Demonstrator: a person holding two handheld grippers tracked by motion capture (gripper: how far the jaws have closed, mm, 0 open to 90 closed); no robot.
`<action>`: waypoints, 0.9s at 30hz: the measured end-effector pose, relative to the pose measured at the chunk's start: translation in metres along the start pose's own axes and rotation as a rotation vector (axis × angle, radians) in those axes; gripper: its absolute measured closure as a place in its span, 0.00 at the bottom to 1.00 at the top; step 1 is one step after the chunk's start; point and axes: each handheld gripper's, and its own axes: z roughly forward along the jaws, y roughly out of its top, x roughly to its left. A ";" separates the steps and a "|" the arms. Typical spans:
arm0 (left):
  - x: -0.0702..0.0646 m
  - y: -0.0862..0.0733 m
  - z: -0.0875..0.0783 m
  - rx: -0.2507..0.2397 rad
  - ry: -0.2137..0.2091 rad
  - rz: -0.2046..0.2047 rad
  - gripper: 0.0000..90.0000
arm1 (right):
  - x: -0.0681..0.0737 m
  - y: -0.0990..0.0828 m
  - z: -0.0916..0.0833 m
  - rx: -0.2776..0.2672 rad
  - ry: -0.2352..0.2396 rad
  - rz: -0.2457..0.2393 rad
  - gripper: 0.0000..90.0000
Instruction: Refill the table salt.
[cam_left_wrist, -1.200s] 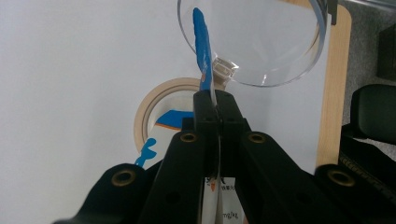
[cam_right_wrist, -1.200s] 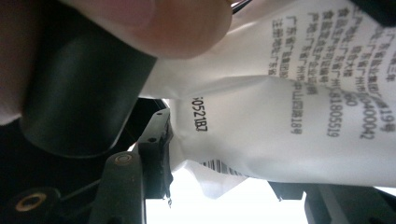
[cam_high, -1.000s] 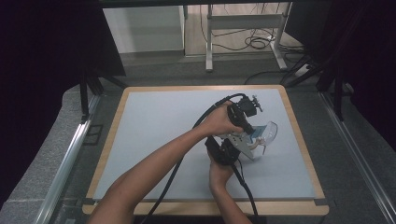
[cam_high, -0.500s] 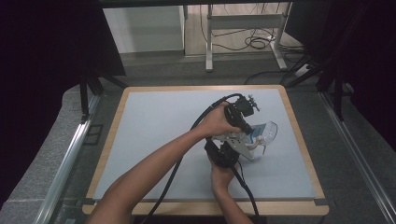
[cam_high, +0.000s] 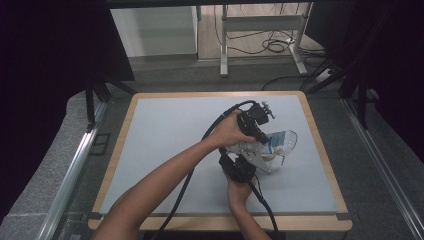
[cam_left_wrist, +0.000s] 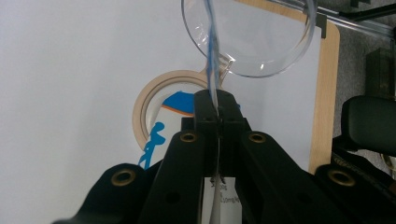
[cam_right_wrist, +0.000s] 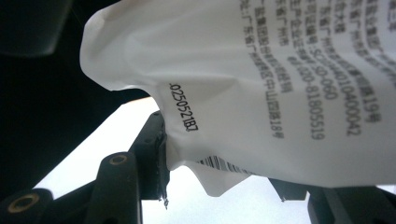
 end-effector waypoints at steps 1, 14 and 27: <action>0.000 0.000 -0.001 0.001 -0.001 0.001 1.00 | 0.000 0.000 0.000 0.001 0.000 -0.001 0.53; 0.005 -0.014 -0.006 -0.052 -0.028 -0.026 1.00 | -0.004 -0.007 -0.004 0.059 0.010 -0.083 0.50; 0.008 -0.042 -0.024 -0.160 -0.053 -0.059 1.00 | -0.003 -0.017 -0.015 0.123 0.016 -0.158 0.45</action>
